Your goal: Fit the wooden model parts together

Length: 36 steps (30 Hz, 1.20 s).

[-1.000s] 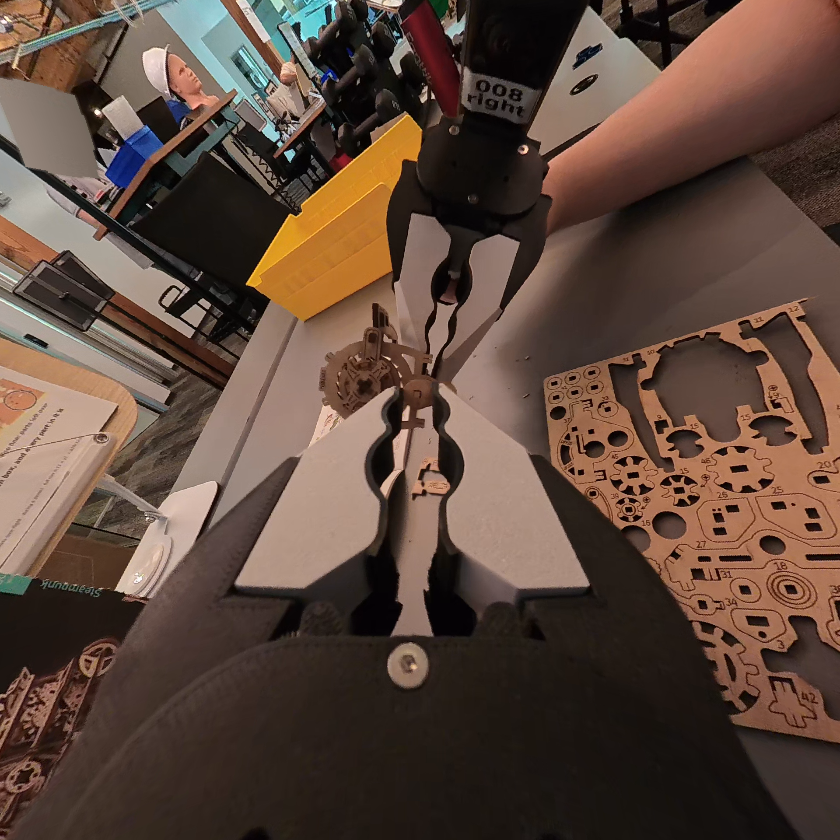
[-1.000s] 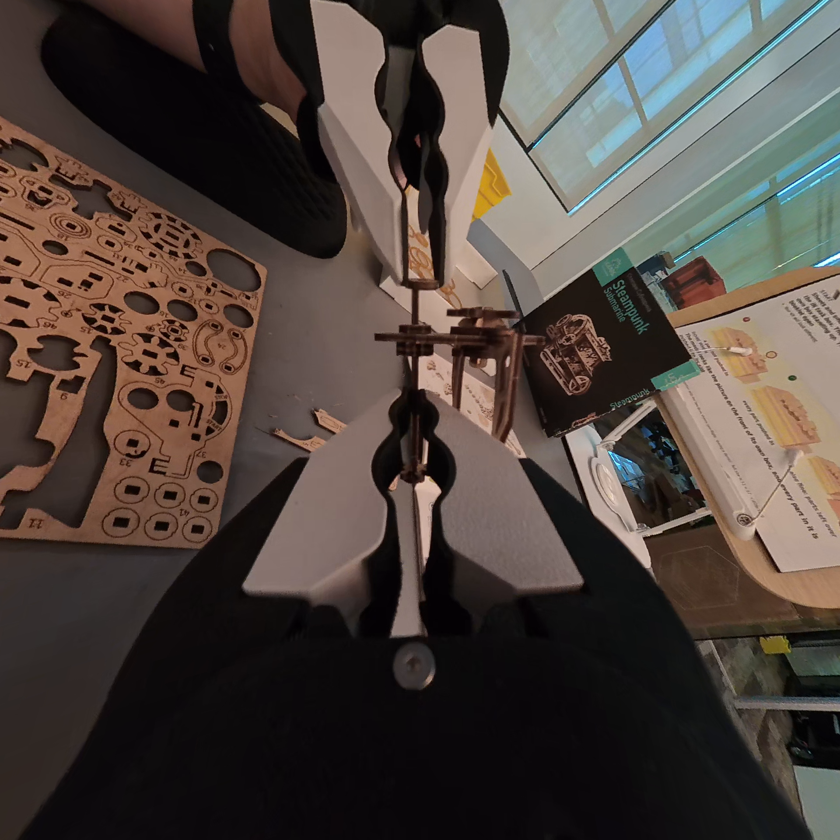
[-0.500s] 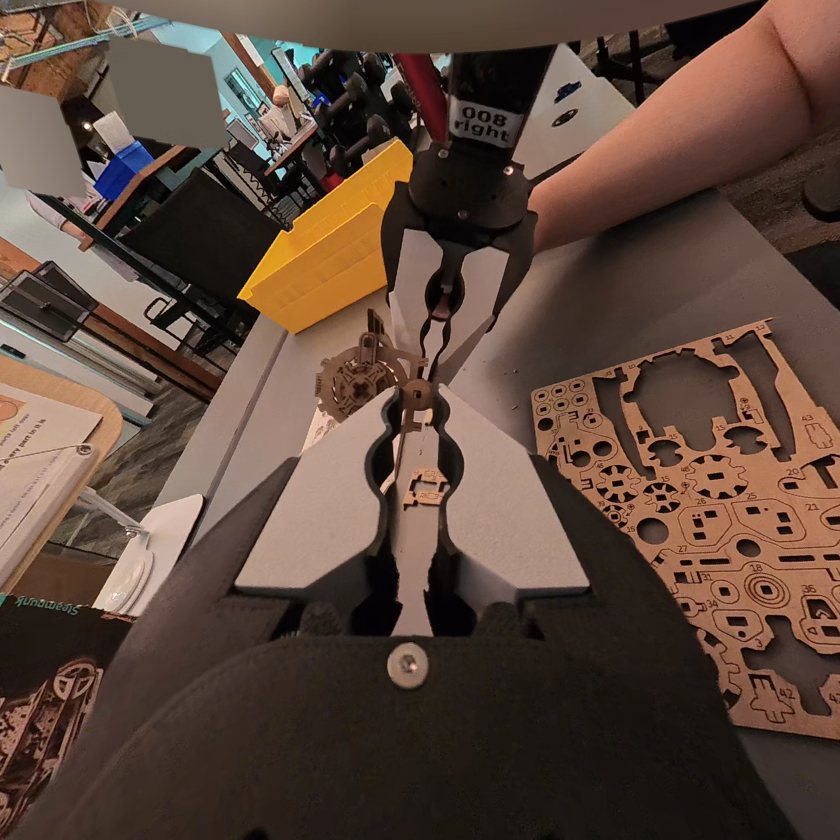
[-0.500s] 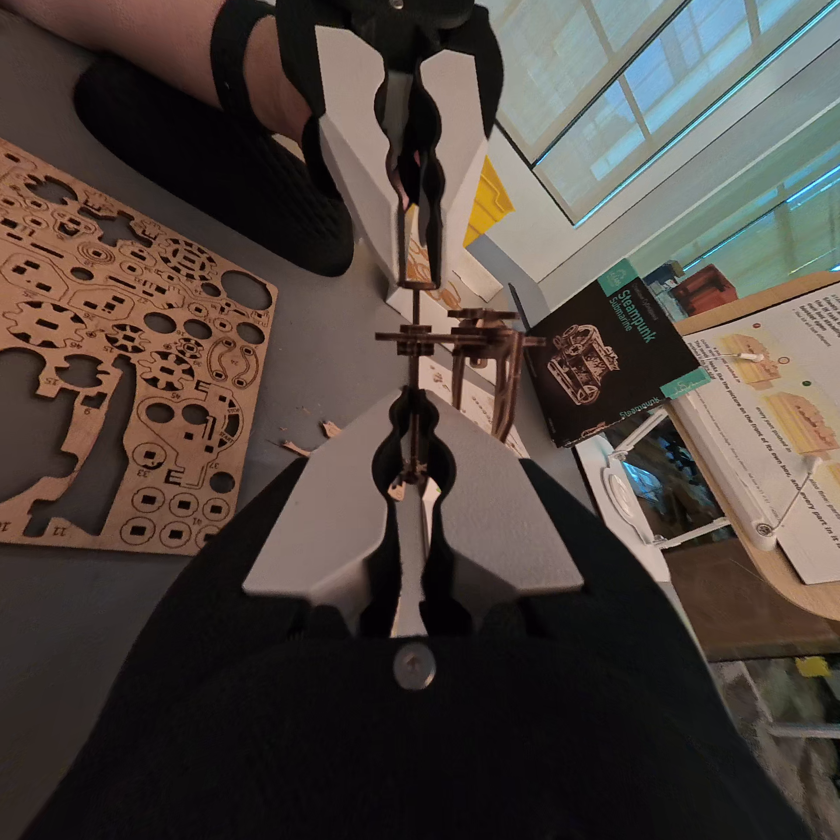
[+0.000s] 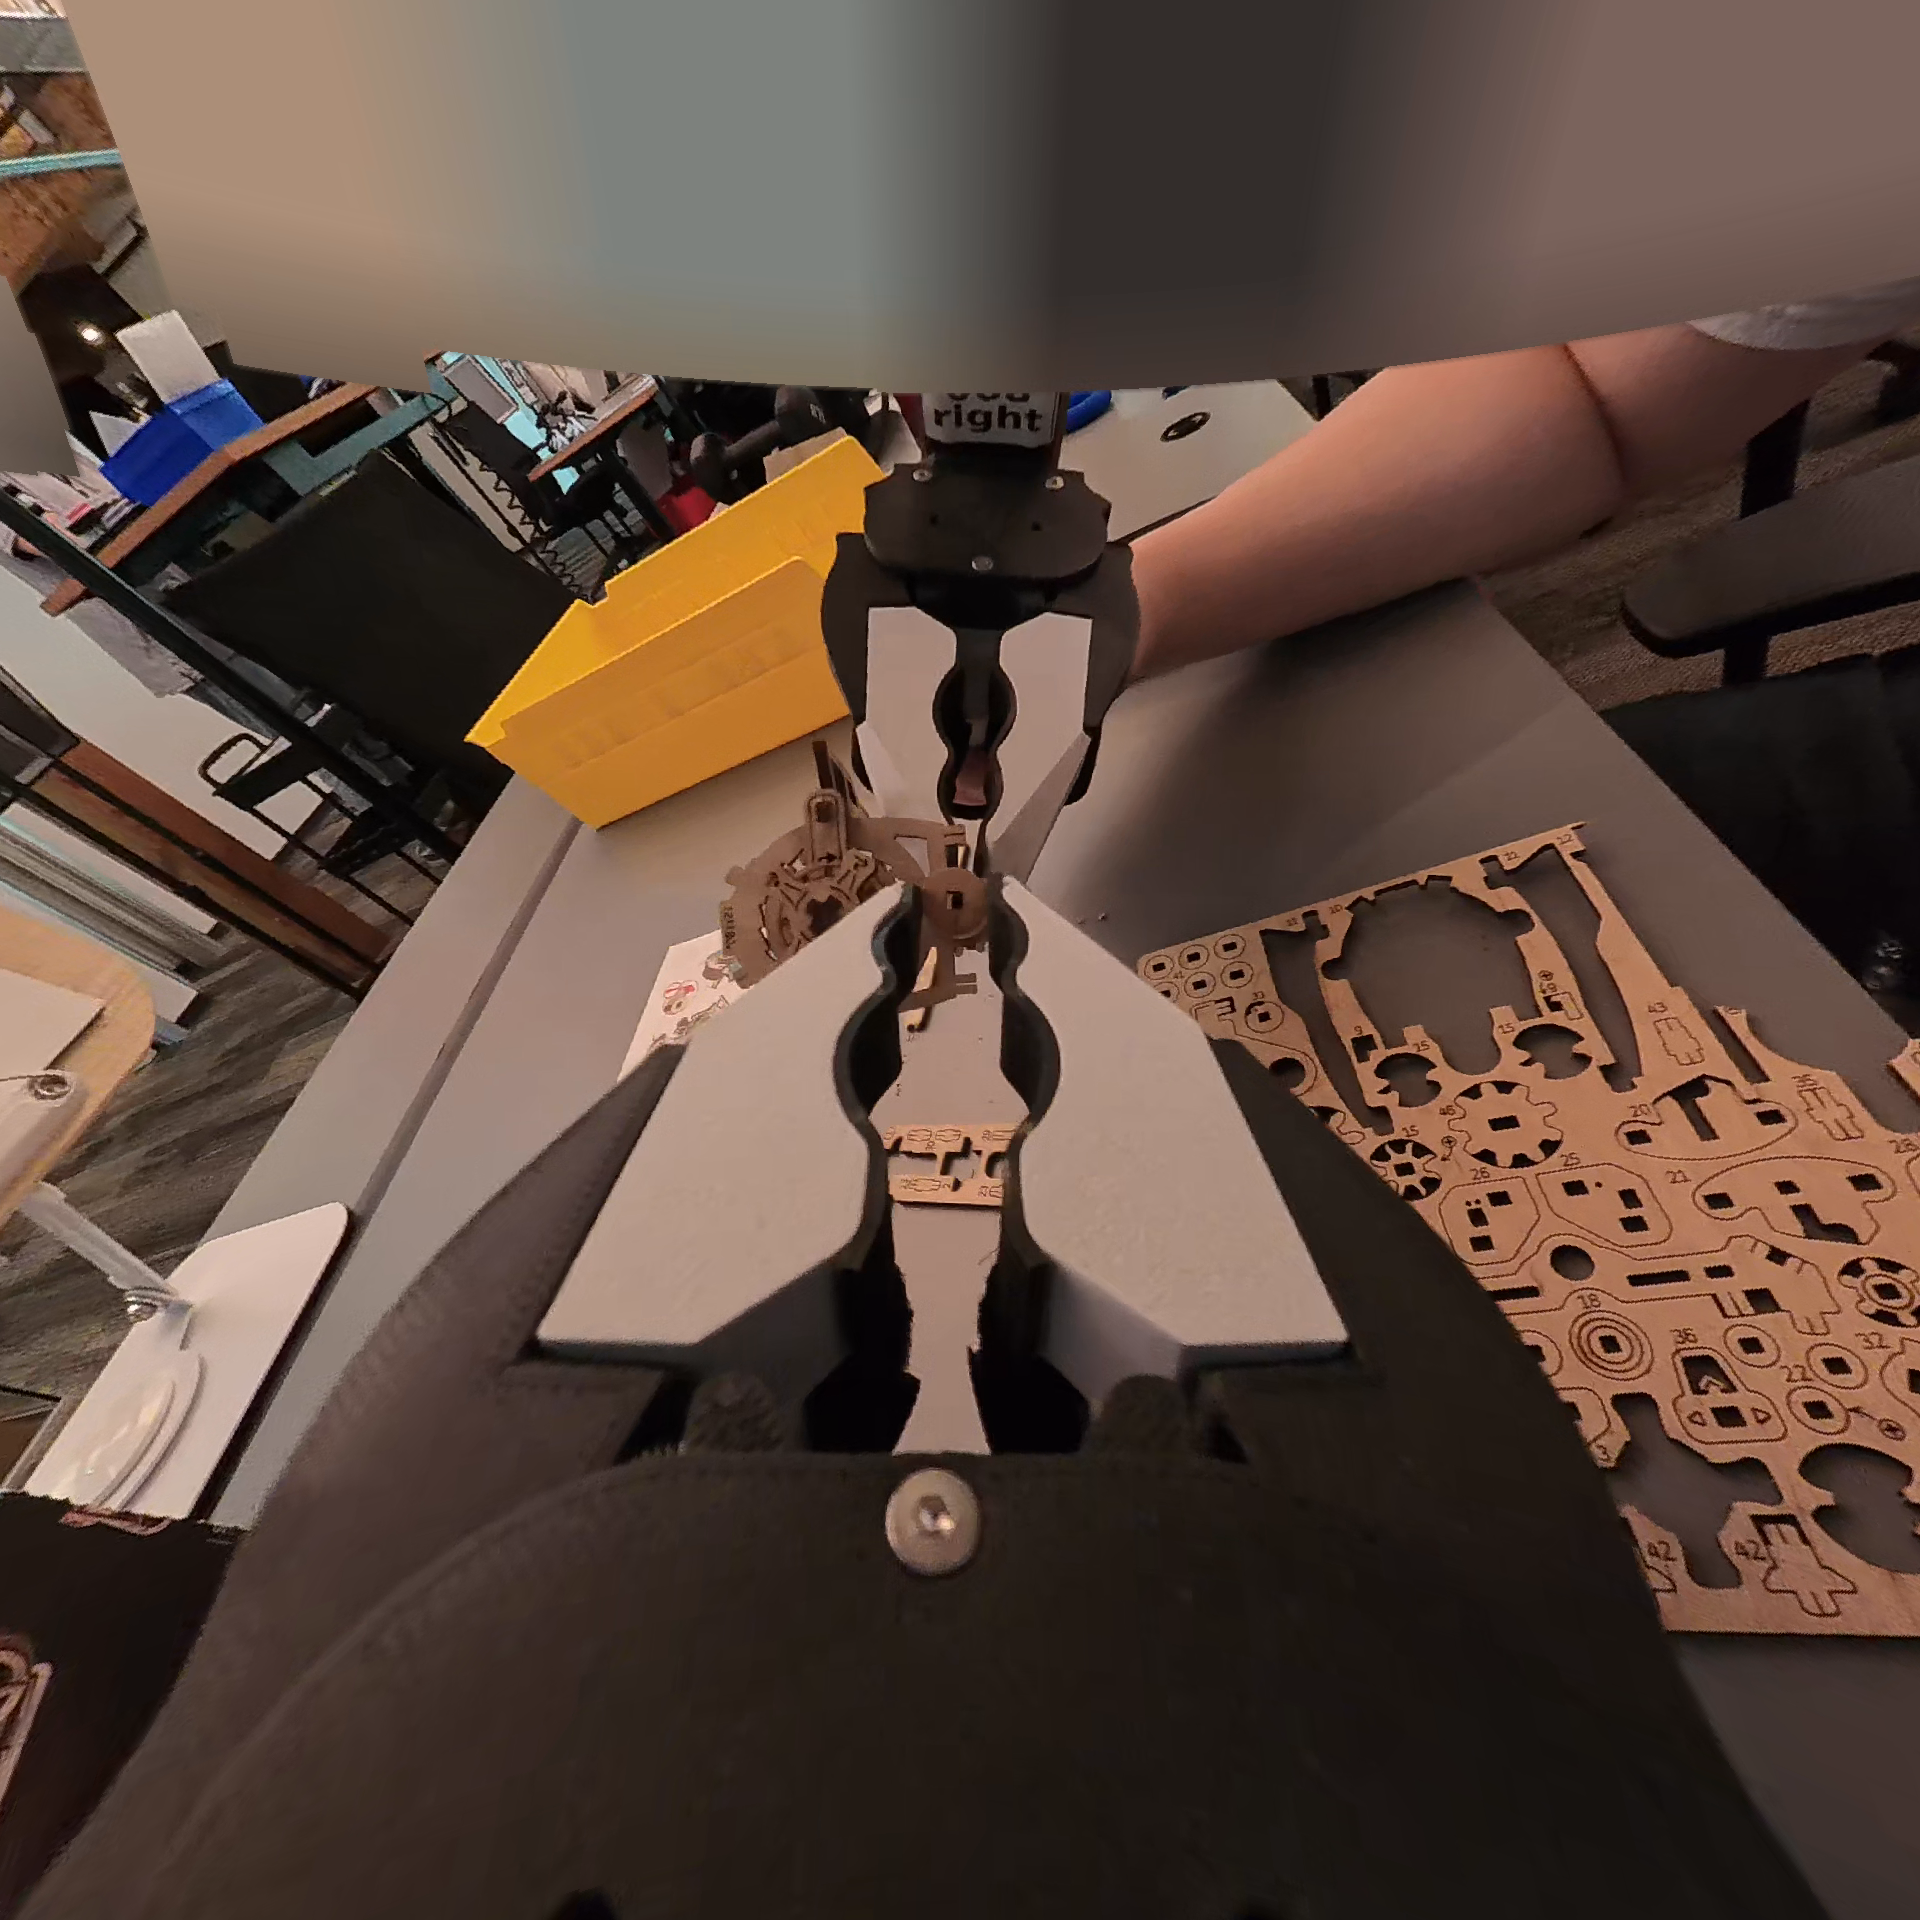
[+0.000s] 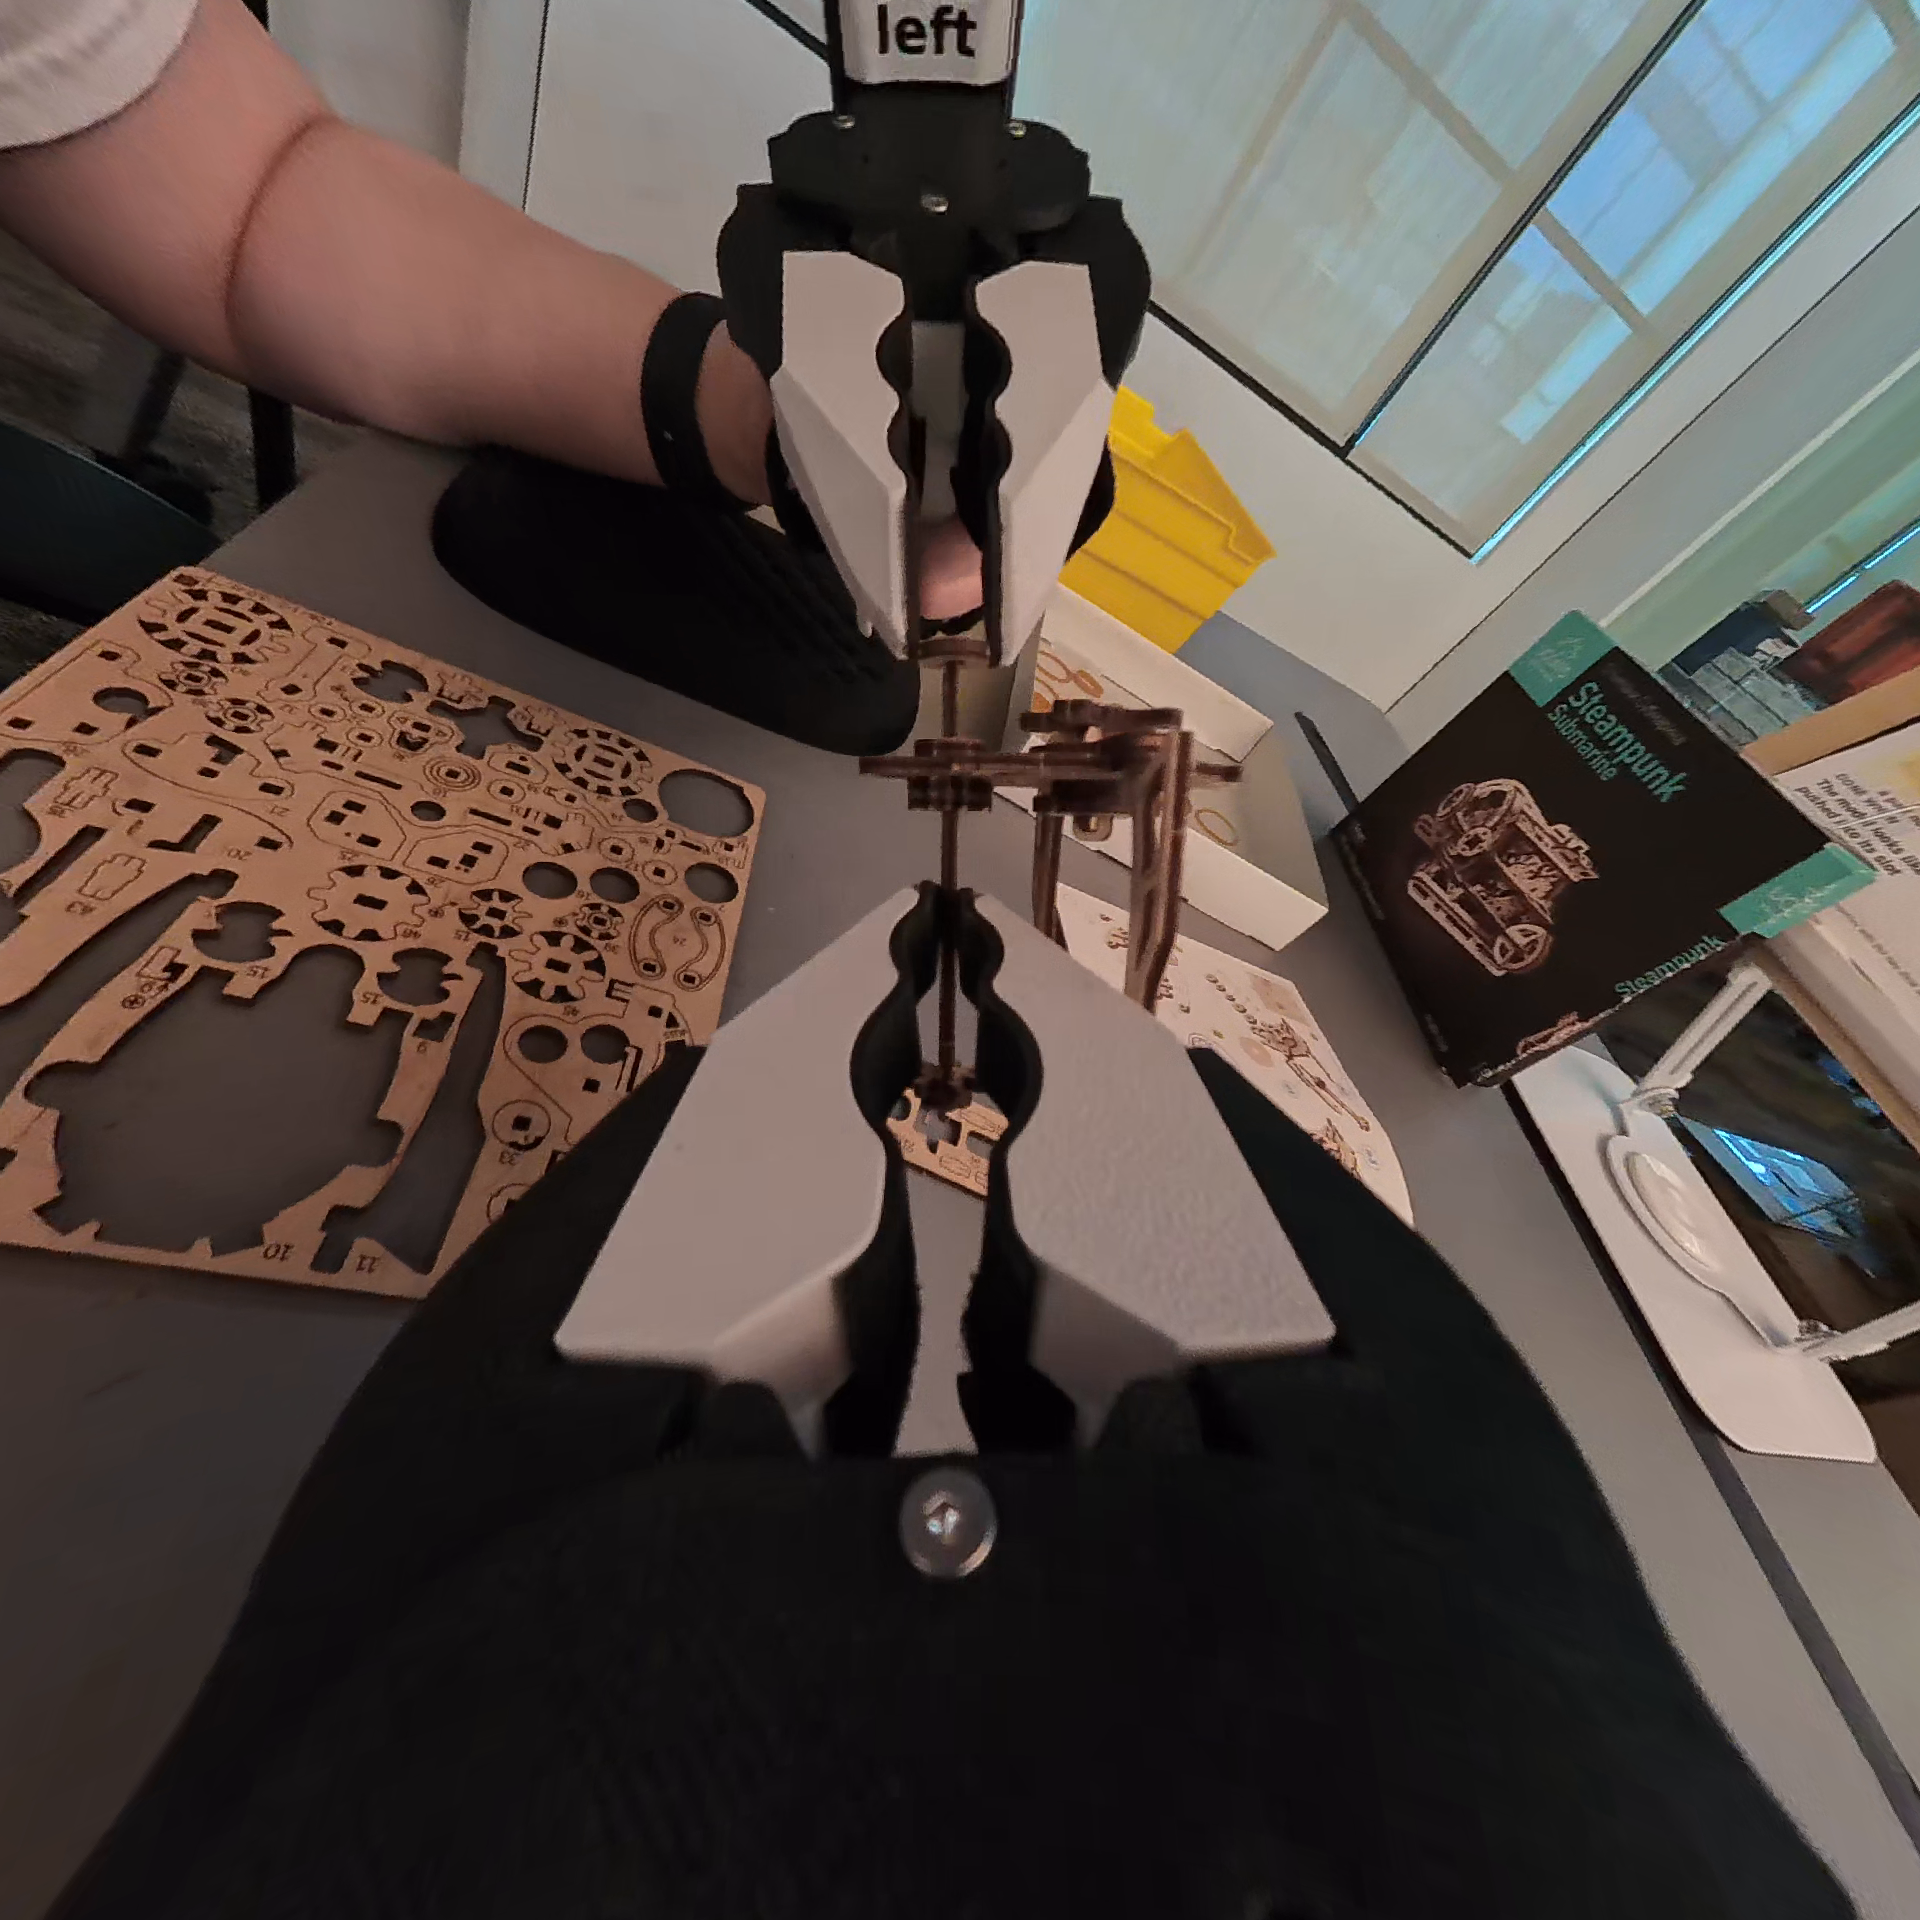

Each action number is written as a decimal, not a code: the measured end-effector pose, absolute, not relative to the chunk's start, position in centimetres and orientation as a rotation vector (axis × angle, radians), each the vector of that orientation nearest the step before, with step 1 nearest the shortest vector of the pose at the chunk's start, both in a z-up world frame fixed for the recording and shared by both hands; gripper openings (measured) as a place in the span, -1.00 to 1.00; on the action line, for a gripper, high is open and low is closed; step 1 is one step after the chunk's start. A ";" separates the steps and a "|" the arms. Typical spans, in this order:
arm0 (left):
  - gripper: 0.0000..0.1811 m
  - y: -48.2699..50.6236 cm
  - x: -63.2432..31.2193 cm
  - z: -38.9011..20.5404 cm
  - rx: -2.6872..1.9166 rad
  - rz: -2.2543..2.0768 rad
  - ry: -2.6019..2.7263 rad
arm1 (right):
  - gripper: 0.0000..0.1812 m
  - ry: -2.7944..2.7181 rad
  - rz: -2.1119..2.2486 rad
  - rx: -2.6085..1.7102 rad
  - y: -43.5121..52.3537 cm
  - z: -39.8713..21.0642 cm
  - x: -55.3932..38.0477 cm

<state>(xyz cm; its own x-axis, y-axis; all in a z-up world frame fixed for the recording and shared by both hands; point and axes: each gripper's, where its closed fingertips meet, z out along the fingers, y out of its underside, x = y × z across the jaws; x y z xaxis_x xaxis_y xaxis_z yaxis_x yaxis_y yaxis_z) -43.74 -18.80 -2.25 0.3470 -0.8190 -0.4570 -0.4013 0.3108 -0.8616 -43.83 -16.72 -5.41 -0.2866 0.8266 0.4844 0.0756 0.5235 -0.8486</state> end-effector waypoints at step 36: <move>-0.89 -20.3 -42.9 -0.3 -1.209 -0.470 1.240 | -1.00 -1.750 0.185 -0.465 -15.1 -6.8 -44.0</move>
<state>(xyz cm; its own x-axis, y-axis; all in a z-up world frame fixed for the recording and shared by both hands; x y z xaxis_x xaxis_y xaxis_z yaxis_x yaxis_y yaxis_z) -42.92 -20.31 -0.34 0.3326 -0.8241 -0.4585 -0.3139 0.3618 -0.8778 -44.01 -15.09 -6.78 -0.1655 0.4044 0.8995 0.2079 0.9059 -0.3690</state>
